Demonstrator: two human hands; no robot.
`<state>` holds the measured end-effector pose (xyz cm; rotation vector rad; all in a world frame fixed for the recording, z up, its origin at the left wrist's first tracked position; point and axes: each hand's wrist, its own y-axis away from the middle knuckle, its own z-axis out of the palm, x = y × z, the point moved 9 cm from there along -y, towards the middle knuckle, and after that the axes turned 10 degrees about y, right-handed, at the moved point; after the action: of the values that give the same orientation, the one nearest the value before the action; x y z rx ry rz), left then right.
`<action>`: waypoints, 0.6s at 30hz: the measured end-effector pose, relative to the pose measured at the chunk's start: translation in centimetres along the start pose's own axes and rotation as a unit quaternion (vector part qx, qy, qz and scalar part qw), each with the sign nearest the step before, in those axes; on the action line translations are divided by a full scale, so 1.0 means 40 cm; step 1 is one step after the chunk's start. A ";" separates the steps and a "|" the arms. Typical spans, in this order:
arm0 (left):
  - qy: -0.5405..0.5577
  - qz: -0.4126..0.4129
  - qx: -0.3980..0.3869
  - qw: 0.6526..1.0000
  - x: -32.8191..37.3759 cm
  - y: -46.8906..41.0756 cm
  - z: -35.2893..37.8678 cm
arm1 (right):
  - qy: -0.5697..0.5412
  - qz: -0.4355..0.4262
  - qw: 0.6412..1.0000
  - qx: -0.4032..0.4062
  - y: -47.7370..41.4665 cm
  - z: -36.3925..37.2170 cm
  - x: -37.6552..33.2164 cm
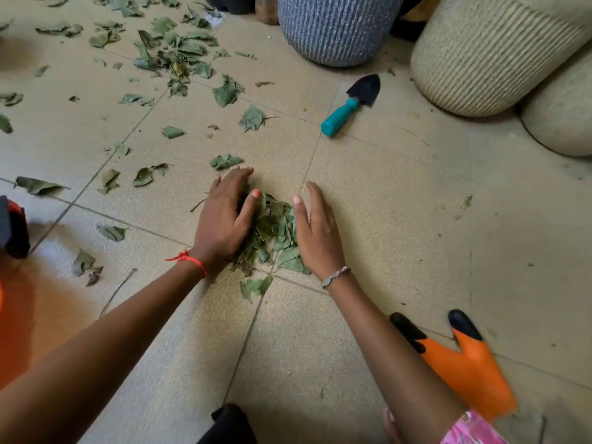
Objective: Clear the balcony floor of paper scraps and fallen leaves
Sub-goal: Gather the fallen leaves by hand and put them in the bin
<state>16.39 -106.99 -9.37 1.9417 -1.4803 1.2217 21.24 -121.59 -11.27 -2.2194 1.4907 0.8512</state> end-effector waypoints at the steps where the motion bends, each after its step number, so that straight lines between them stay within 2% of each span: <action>1: -0.002 -0.009 -0.006 1.000 -0.006 0.001 0.002 | 0.044 -0.018 0.999 0.004 0.016 0.013 -0.012; 3: -0.006 -0.016 -0.024 1.000 -0.015 0.005 0.010 | 0.105 -0.075 0.992 0.009 0.041 0.037 -0.047; 5: -0.020 0.003 -0.043 0.999 -0.013 0.008 0.017 | 0.072 -0.097 0.993 -0.008 0.048 0.052 -0.068; 6: -0.030 0.019 -0.051 0.998 -0.006 0.010 0.021 | 0.020 -0.089 0.996 -0.014 0.048 0.047 -0.068; 8: -0.044 0.046 -0.063 0.996 0.019 0.008 0.033 | -0.092 -0.048 0.995 0.001 0.041 0.008 -0.047; 11: -0.060 0.081 -0.094 0.991 0.088 -0.015 0.077 | -0.141 0.032 0.981 0.132 0.020 -0.133 0.041; 14: -0.093 0.126 -0.183 0.970 0.174 -0.037 0.197 | -0.107 0.115 0.954 0.254 0.007 -0.300 0.192; 16: -0.116 0.155 -0.246 0.950 0.212 -0.040 0.286 | -0.054 0.159 0.943 0.286 -0.003 -0.392 0.299; 18: -0.140 0.176 -0.292 0.930 0.230 -0.036 0.365 | 0.010 0.189 0.939 0.286 -0.017 -0.461 0.397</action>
<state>23.93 -122.59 -9.28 1.5188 -2.1119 0.5222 31.54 -143.28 -7.39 -1.5486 1.9113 0.4081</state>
